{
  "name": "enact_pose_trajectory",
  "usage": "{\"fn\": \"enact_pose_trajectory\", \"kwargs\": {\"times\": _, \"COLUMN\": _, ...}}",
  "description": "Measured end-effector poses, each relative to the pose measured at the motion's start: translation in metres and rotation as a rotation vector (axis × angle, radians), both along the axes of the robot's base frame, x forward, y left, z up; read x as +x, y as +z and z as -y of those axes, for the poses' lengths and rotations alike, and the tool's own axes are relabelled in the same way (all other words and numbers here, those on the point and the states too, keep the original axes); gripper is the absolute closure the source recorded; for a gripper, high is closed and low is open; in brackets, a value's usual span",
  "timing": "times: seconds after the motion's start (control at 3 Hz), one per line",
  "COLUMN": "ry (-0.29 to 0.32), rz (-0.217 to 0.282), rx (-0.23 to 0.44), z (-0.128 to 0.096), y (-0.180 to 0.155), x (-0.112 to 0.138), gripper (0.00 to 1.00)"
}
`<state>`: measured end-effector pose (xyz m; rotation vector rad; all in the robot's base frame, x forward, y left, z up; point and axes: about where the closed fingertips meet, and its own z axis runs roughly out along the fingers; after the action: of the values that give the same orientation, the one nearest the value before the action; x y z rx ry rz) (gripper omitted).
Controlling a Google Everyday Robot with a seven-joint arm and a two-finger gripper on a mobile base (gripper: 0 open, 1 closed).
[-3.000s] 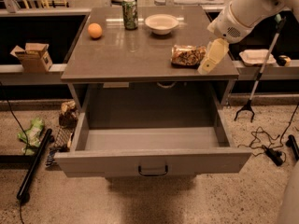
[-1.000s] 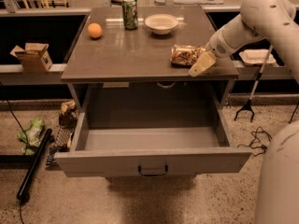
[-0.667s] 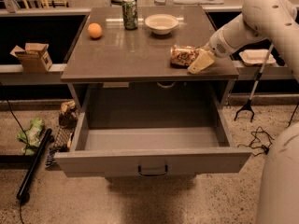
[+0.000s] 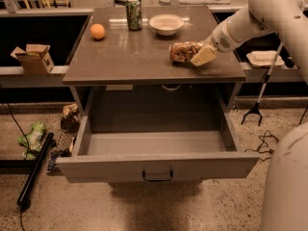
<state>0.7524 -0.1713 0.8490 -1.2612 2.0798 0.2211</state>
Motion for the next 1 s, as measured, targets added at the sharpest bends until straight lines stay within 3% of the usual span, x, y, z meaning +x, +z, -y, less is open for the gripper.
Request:
{"fn": "enact_pose_trajectory", "kwargs": {"times": 0.33, "ry": 0.063, "rz": 0.016, "rx": 0.023, "z": -0.012, "y": 0.017, "x": -0.012, "gripper": 1.00}}
{"fn": "enact_pose_trajectory", "kwargs": {"times": 0.67, "ry": 0.143, "rz": 0.008, "rx": 0.056, "z": -0.014, "y": 0.029, "x": -0.047, "gripper": 1.00}}
{"fn": "enact_pose_trajectory", "kwargs": {"times": 1.0, "ry": 0.174, "rz": -0.010, "rx": 0.116, "z": -0.008, "y": 0.029, "x": -0.084, "gripper": 1.00}}
